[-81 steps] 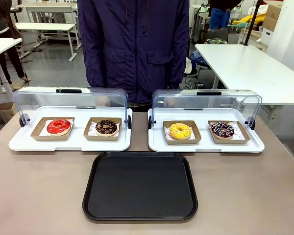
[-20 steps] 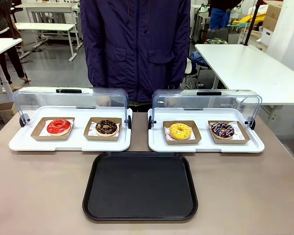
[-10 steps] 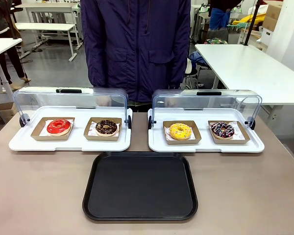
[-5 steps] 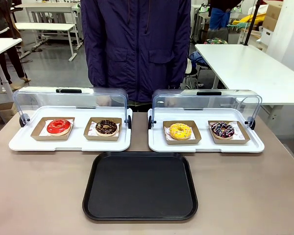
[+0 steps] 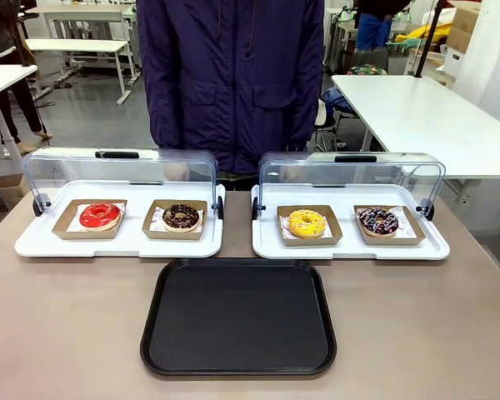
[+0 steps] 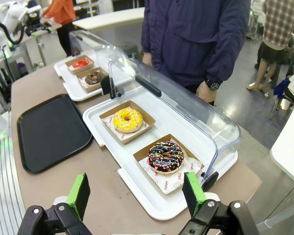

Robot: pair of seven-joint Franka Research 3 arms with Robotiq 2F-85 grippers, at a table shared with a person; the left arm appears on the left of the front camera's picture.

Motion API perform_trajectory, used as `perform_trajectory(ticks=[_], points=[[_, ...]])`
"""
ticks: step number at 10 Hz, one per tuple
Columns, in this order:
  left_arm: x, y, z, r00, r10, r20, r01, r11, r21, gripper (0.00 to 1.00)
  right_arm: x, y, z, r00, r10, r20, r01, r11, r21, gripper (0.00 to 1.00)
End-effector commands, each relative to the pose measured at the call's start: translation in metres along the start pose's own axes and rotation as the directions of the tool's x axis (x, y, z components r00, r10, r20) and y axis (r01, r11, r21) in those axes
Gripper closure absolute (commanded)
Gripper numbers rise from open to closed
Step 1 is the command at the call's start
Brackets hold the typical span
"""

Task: Move the third donut from the left to the tray.
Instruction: Pick up the Paper togo box containing the Donut indicated by the person and place it on the Handle tray.

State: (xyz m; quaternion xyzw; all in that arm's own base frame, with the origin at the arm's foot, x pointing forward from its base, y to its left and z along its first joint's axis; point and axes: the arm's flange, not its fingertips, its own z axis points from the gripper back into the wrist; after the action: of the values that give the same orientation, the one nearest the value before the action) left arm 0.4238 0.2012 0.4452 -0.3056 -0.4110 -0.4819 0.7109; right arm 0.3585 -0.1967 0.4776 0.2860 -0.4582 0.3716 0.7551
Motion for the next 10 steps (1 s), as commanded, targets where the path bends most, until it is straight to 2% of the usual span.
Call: perform_trajectory(ticks=[1, 10], points=[[0.0009, -0.0022, 0.0017, 1.0, -0.007, -0.005, 0.007, 1.0, -0.008, 0.0, 0.0005, 0.0001, -0.001, 1.0, 0.012, 0.015, -0.012, 1.0, -0.001, 0.0], [0.0009, -0.0022, 0.0017, 1.0, -0.007, -0.005, 0.007, 1.0, -0.008, 0.0, 0.0005, 0.0001, -0.001, 1.0, 0.012, 0.015, -0.012, 1.0, -0.001, 0.0]])
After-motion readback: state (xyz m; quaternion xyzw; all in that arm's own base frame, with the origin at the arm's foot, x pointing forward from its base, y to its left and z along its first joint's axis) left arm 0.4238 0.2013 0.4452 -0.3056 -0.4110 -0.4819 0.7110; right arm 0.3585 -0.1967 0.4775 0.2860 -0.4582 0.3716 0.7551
